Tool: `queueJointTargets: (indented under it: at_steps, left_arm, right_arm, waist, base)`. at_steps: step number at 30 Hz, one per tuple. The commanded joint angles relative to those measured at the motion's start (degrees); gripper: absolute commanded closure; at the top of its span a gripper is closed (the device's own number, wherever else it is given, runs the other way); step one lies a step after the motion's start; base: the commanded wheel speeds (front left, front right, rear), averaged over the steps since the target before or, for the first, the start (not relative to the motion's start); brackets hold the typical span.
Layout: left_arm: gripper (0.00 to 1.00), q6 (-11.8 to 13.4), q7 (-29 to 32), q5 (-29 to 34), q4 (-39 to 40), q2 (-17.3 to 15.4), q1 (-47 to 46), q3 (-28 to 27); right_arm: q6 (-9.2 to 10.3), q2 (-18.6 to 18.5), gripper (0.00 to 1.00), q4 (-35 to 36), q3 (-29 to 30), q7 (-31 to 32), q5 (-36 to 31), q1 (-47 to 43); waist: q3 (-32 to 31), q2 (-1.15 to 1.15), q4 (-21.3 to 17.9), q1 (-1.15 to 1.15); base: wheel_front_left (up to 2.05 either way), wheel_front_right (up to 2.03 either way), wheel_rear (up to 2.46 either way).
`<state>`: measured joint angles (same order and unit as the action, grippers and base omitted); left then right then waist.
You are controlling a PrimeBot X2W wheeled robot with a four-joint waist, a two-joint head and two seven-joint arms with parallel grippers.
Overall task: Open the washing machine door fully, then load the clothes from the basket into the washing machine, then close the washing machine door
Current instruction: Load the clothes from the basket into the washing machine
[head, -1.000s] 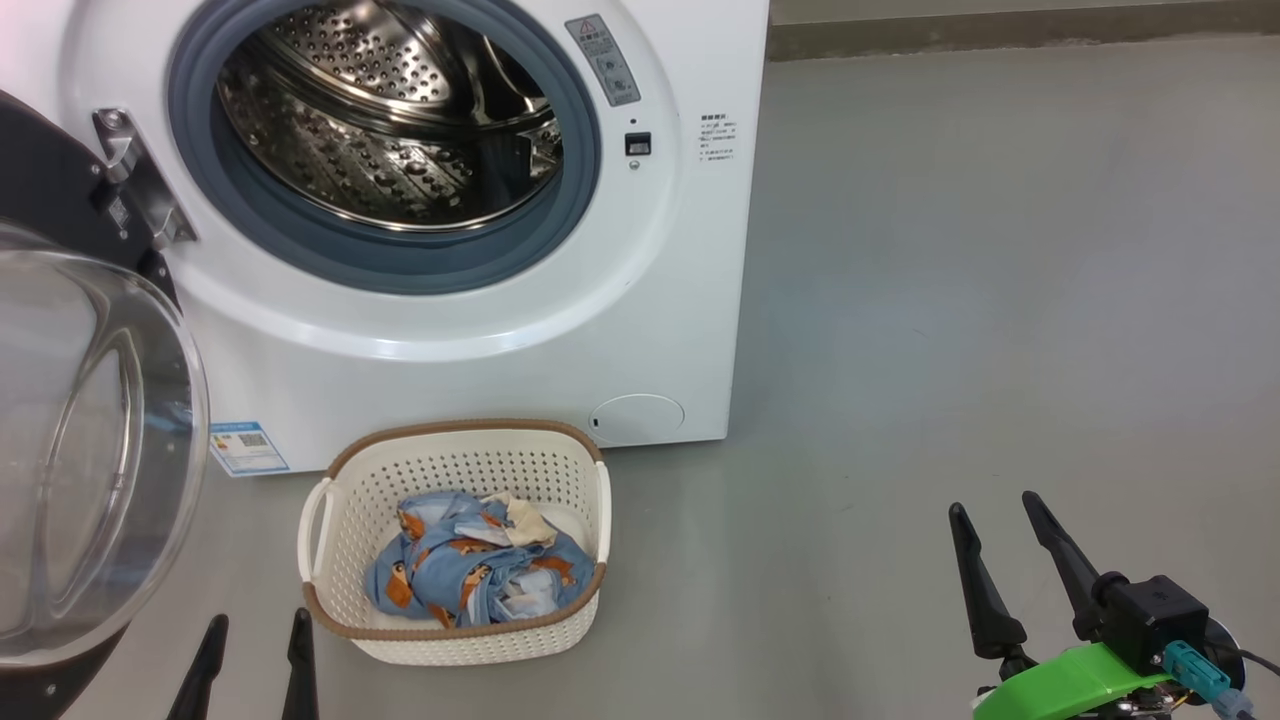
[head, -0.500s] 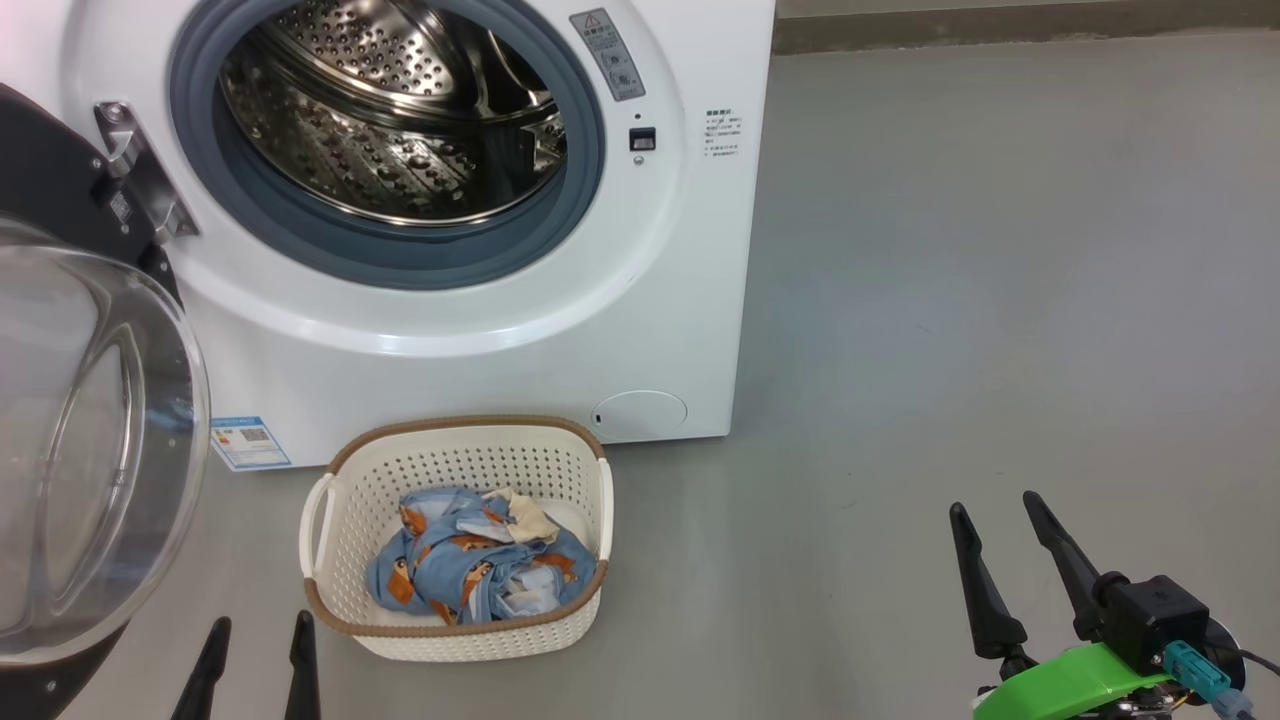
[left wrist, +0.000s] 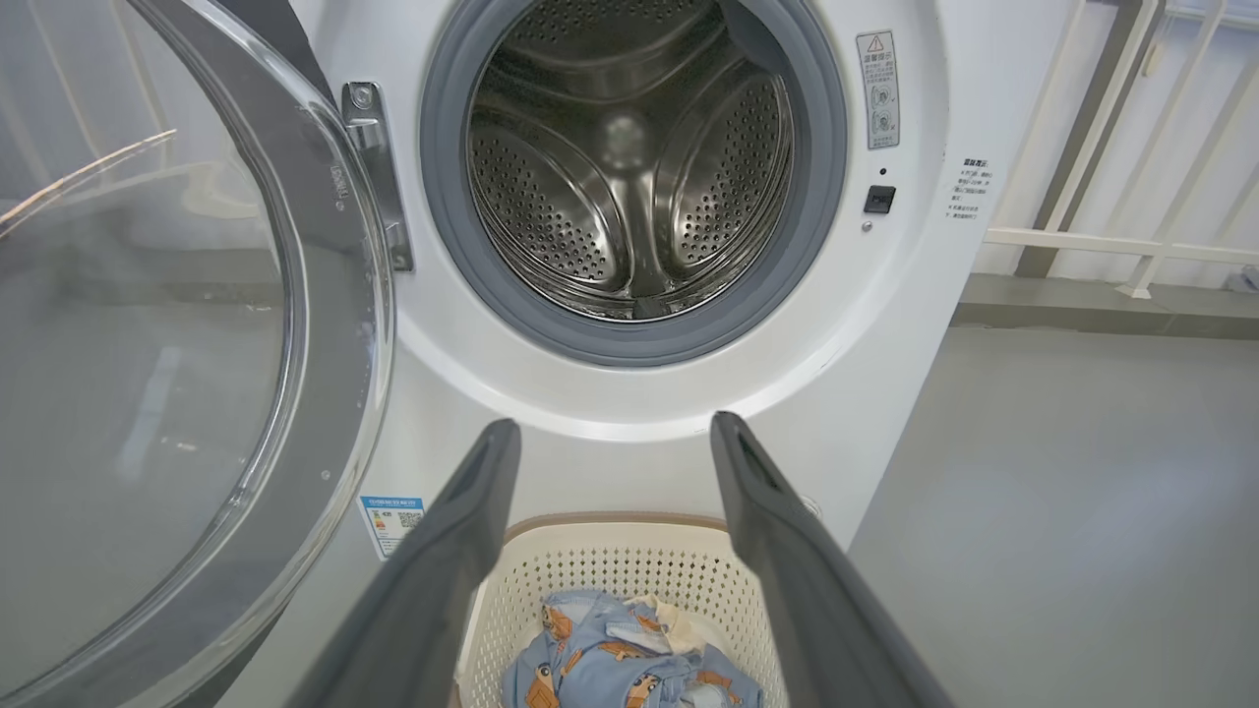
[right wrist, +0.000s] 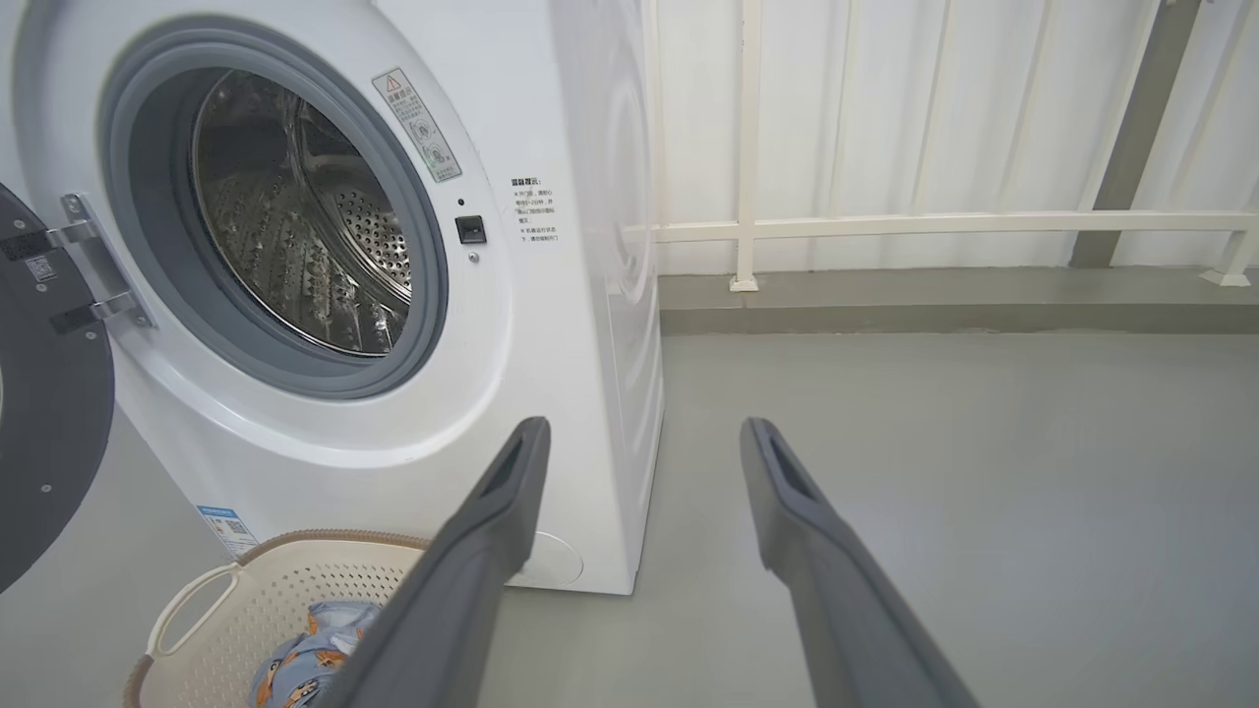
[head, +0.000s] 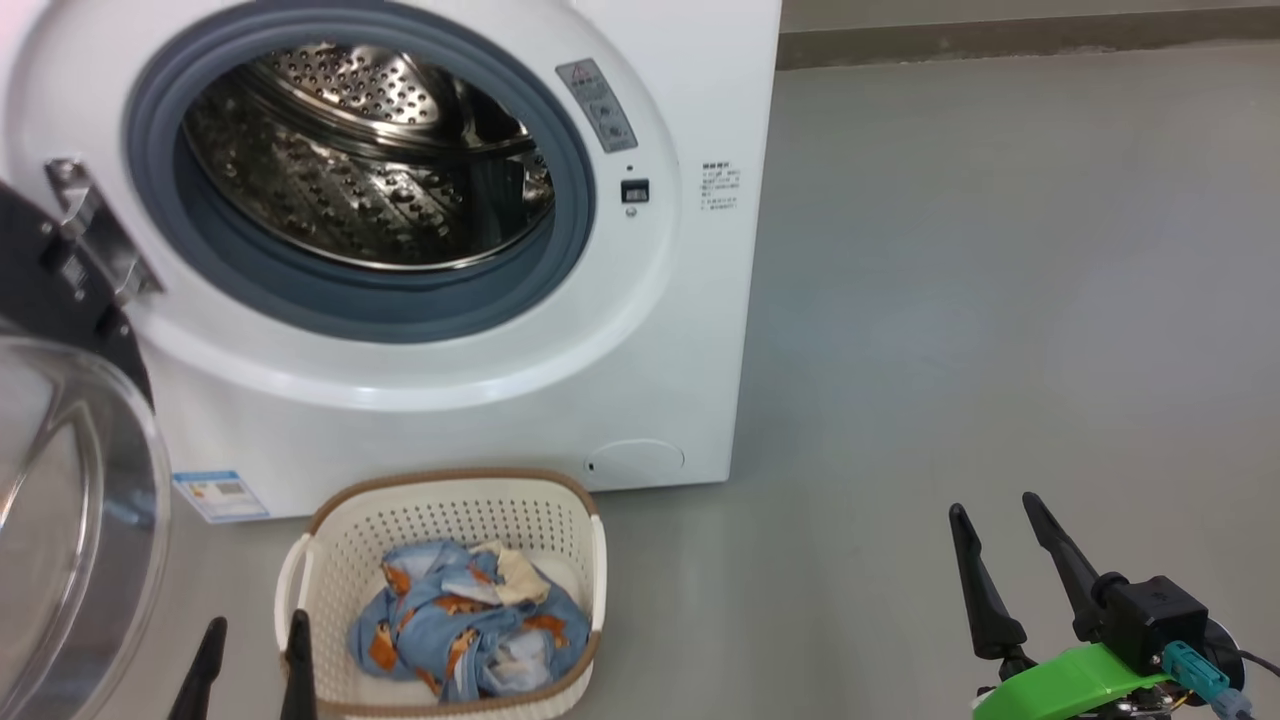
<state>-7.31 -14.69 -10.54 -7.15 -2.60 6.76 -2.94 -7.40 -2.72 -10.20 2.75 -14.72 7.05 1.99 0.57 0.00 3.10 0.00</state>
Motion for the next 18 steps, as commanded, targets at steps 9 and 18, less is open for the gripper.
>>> queueJointTargets:
  at_steps: [9,18]
  left_arm:
    - [0.0,-0.17,-0.31,-0.14,2.43,-0.36,-2.19,-2.06]
    - [0.0,-0.17,-0.31,-0.09,2.59,-0.4,-2.09,-1.69]
  right_arm:
    - [-0.09,-0.16,0.0,1.32,-1.0,-0.28,-0.13,1.48]
    - [-0.09,-0.16,0.0,1.18,-1.07,-0.28,0.04,1.64]
  waist:
    - [0.62,0.0,0.0,0.0]
    - [1.12,0.0,0.0,0.0]
  base:
    - [1.43,-1.43,0.0]
    - [0.25,-0.25,0.0]
